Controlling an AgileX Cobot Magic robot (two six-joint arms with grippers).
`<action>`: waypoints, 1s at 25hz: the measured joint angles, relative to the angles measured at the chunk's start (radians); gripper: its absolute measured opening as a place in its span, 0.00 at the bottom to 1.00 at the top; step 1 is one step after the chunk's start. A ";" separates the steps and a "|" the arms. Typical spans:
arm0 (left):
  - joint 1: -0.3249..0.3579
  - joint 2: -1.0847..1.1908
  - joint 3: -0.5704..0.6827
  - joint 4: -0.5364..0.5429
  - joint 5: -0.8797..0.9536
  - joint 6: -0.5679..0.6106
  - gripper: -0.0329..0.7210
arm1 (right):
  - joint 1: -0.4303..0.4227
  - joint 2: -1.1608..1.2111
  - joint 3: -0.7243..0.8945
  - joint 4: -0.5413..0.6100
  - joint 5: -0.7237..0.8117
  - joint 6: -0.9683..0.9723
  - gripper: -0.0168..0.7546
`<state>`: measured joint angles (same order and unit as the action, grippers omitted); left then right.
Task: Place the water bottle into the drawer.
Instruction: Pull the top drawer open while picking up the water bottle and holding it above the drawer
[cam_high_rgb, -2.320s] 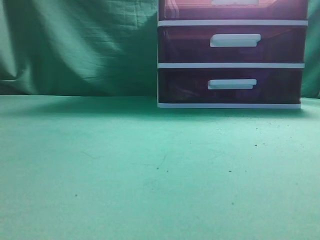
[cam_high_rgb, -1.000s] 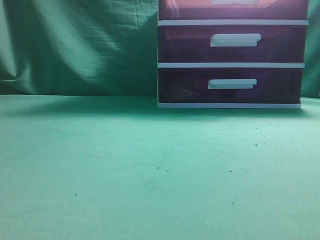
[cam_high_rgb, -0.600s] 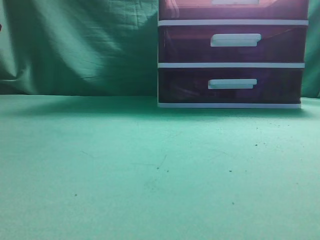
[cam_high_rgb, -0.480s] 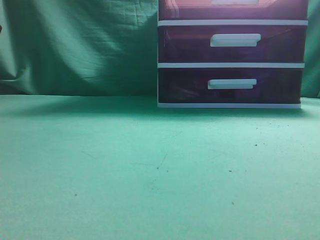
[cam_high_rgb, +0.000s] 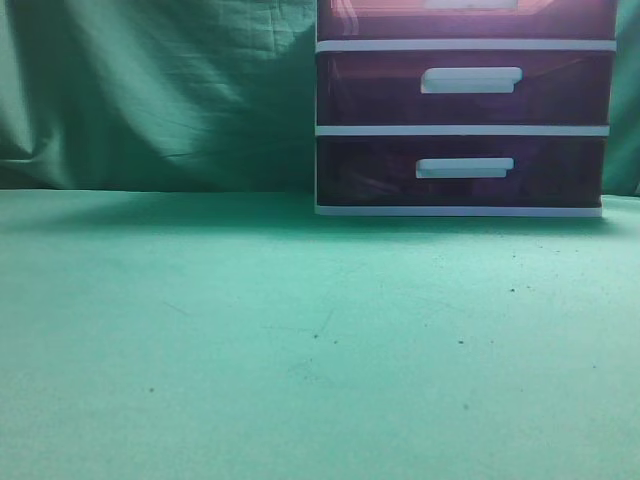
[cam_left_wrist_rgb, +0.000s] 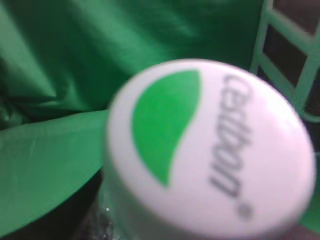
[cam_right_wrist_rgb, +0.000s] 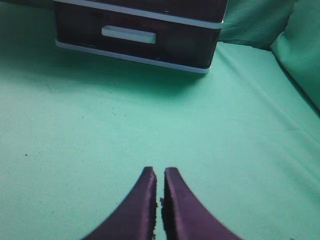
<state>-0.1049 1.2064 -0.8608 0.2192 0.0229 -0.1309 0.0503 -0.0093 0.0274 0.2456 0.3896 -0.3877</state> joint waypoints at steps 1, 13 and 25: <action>-0.018 -0.014 -0.043 0.000 0.055 0.000 0.44 | 0.000 0.000 0.000 0.000 0.000 0.000 0.09; -0.101 -0.045 -0.260 -0.028 0.399 0.000 0.44 | 0.000 0.000 -0.024 0.278 -0.563 0.057 0.09; -0.102 -0.045 -0.262 -0.052 0.421 0.000 0.44 | -0.003 0.600 -0.548 0.131 -0.086 -0.134 0.09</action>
<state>-0.2066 1.1616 -1.1227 0.1671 0.4439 -0.1309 0.0476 0.5908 -0.5201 0.3768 0.3037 -0.5218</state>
